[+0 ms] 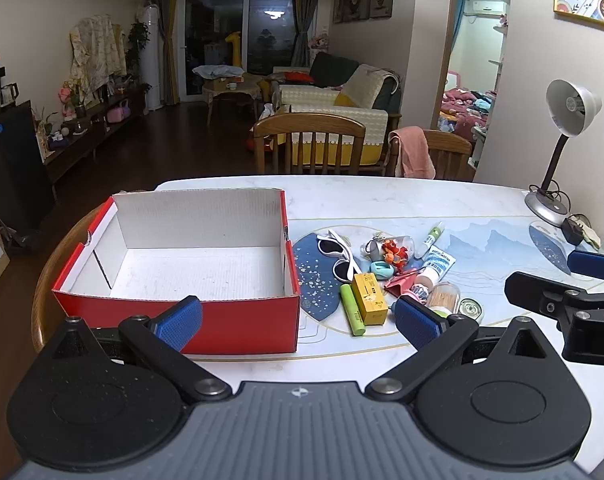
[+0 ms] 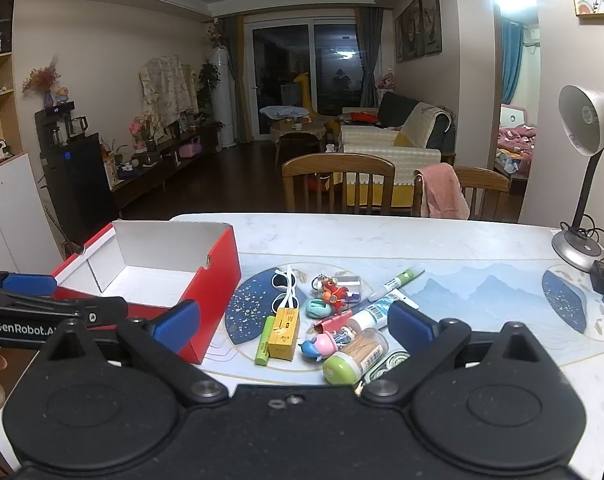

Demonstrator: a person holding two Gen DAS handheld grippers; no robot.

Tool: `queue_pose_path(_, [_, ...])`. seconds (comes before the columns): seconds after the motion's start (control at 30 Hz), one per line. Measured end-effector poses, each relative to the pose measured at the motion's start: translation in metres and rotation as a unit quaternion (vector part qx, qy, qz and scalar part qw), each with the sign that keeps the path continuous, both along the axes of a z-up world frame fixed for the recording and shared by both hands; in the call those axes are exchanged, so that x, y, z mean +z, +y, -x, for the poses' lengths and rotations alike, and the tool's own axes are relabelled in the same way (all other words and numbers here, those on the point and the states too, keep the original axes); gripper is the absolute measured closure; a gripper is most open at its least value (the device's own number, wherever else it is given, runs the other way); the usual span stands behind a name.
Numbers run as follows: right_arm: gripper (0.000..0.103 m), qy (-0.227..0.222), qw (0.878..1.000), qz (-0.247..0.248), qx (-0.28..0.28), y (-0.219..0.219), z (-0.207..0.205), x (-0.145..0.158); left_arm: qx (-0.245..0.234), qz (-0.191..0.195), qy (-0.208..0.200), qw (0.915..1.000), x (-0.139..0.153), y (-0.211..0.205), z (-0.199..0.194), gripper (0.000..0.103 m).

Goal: Organize rigid objects
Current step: 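Move both tools toward the cluster of items on the table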

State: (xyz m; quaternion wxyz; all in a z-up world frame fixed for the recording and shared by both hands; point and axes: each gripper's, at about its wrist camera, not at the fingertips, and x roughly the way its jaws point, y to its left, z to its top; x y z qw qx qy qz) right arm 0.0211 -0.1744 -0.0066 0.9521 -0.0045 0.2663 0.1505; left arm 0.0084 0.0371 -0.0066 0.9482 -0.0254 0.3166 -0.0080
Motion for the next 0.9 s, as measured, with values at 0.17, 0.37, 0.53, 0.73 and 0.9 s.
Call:
queue_pose_path(0.17, [0.002, 0.001, 1.000, -0.002, -0.002, 0.004, 0.001, -0.001, -0.008, 0.002, 0.000, 1.0000, 0.000, 0.005, 0.000, 0.000])
queue_pose_path(0.37, [0.002, 0.000, 1.000, -0.001, -0.012, 0.011, 0.004, -0.001, -0.017, 0.002, 0.000, 0.9998, 0.000, 0.012, 0.002, 0.000])
queue_pose_path(0.53, [0.002, -0.005, 1.000, 0.001, -0.021, 0.018, 0.009, -0.002, -0.027, 0.003, -0.002, 0.9996, 0.000, 0.015, 0.004, 0.000])
queue_pose_path(0.73, [0.003, -0.007, 1.000, 0.003, -0.028, 0.024, 0.015, -0.003, -0.045, 0.018, -0.005, 0.9988, 0.001, 0.015, 0.005, 0.000])
queue_pose_path(0.9, [0.006, -0.004, 1.000, 0.002, -0.031, 0.017, 0.014, -0.002, -0.048, 0.027, 0.000, 0.9985, -0.003, 0.014, 0.003, 0.000])
